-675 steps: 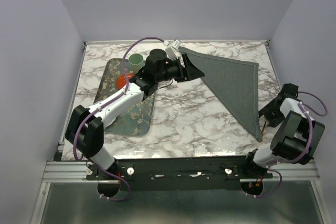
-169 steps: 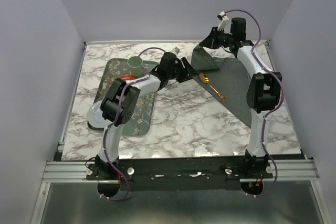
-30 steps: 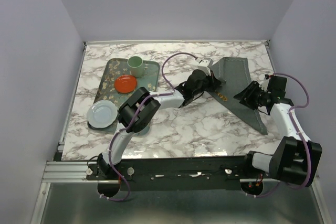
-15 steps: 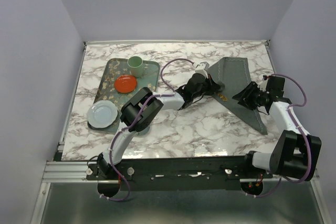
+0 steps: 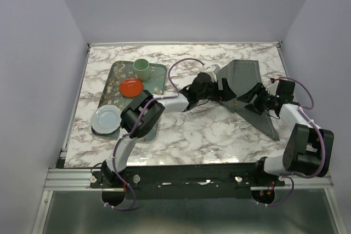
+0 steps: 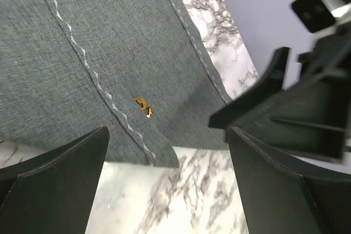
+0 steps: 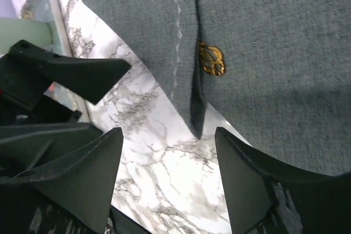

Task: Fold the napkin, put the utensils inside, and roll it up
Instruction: Fold the napkin

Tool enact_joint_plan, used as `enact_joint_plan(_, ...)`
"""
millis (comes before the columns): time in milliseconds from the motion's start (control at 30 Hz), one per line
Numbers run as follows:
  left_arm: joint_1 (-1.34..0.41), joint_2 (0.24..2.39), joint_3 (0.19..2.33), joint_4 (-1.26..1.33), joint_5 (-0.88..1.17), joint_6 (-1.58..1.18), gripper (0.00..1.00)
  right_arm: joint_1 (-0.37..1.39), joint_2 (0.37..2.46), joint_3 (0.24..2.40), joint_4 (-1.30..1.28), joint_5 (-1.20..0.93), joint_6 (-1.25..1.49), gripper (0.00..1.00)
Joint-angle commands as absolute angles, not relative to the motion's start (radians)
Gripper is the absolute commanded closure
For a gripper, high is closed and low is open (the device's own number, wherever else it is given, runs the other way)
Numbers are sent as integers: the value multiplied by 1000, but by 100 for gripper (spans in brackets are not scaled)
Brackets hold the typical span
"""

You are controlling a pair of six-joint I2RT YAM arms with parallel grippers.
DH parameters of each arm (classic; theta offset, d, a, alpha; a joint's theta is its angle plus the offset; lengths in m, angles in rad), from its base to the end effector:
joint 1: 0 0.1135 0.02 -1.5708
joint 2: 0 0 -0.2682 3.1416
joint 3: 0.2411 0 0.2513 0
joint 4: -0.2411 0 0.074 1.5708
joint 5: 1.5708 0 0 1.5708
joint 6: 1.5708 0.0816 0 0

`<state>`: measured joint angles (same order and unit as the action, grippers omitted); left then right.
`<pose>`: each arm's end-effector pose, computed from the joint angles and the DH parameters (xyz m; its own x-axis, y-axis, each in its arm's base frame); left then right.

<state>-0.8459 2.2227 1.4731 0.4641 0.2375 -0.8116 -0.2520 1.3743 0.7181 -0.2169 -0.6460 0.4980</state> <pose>0.3499 -0.4239 0.1612 -0.7649 -0.1998 -0.6124 0.4684 0.4802 -0.7416 0.2902 -0.0240 0.1686 -0.7358 0.5833 -0.3441 0.2004 0.6728 0.7122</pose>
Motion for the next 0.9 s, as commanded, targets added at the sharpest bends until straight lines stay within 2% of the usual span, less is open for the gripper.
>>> enact_joint_plan(0, -786, 2073, 1447, 361, 365, -824, 1, -252, 1397, 693, -101, -727, 572, 24)
enact_joint_plan(100, -724, 2031, 1411, 316, 396, -883, 5, -233, 1401, 657, -63, -718, 673, 23)
enact_joint_plan(133, -710, 2019, 1395, 316, 397, -894, 8, -229, 1402, 640, -51, -716, 707, 2)
enact_joint_plan(167, -687, 2019, 1391, 313, 397, -914, 12, -215, 1394, 624, -35, -701, 739, 0)
enact_joint_plan(333, -661, 2057, 1428, 224, 350, -945, 17, -181, 1307, 479, 57, -565, 879, 0)
enact_joint_plan(467, -661, 2086, 1447, 187, 302, -997, 27, -135, 1236, 368, 124, -454, 1027, 4)
enact_joint_plan(633, -663, 2109, 1468, 179, 281, -1034, 28, -114, 1207, 290, 193, -325, 1199, 16)
enact_joint_plan(867, -664, 2108, 1460, 179, 258, -1061, 28, -52, 1272, 318, 202, -220, 1327, 27)
